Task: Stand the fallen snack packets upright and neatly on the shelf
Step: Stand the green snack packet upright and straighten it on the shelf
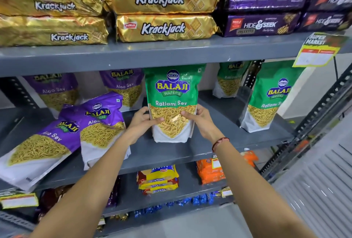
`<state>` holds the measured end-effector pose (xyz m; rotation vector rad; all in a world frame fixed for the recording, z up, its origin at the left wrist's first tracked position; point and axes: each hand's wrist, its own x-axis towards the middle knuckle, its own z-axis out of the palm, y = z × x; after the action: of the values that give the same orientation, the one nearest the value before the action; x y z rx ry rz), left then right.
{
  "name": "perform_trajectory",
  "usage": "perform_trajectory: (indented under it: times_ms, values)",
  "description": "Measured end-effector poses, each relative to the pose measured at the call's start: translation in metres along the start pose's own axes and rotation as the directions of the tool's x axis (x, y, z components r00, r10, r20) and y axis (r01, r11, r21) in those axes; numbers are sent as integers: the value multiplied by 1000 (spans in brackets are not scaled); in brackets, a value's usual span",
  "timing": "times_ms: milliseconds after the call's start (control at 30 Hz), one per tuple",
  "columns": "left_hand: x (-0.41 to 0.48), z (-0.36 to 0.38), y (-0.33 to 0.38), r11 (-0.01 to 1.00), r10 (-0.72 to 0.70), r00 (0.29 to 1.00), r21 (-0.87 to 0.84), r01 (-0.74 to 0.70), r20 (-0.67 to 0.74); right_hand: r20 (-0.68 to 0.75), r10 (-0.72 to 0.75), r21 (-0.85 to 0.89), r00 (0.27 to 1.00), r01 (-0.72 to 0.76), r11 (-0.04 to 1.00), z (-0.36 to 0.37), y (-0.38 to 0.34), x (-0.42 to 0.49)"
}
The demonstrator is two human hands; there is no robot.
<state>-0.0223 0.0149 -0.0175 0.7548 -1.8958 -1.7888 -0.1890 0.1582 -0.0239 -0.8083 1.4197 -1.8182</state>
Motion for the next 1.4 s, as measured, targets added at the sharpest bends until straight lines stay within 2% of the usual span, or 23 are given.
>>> perform_trajectory:
  times_ms: [233, 533, 667, 800, 900, 1067, 1200, 1300, 1400]
  values:
    - [29, 56, -6, 992, 111, 993, -51, -112, -38, -31, -17, -78, 999, 15, 997, -54, -11, 19]
    - [61, 122, -32, 988, 117, 986, -92, -128, -118, -26, 23, -149, 999, -26, 989, -119, -9, 38]
    - [62, 135, -53, 994, 97, 987, -28, -102, -125, -35, 44, -199, 998, -50, 979, -132, 2, 41]
    - [58, 138, -70, 987, 56, 997, 153, -47, -57, -75, 45, -170, 996, -58, 984, -135, 13, 39]
    - [55, 140, -81, 966, 52, 995, 257, -29, -82, -82, 79, -131, 994, -89, 987, -138, 28, 31]
    - [56, 153, -82, 954, 62, 985, 301, -11, -160, -117, 148, -135, 982, -163, 977, -138, 44, 15]
    - [55, 156, -81, 947, 33, 988, 320, 18, -153, -151, 123, -139, 981, -145, 980, -134, 43, 9]
    - [48, 149, -77, 946, -1, 990, 319, 47, -143, -317, 52, -159, 947, -107, 982, -124, 49, -4]
    - [36, 127, -66, 951, 61, 977, 310, 5, -202, -587, -106, -231, 803, -40, 972, -102, 61, -19]
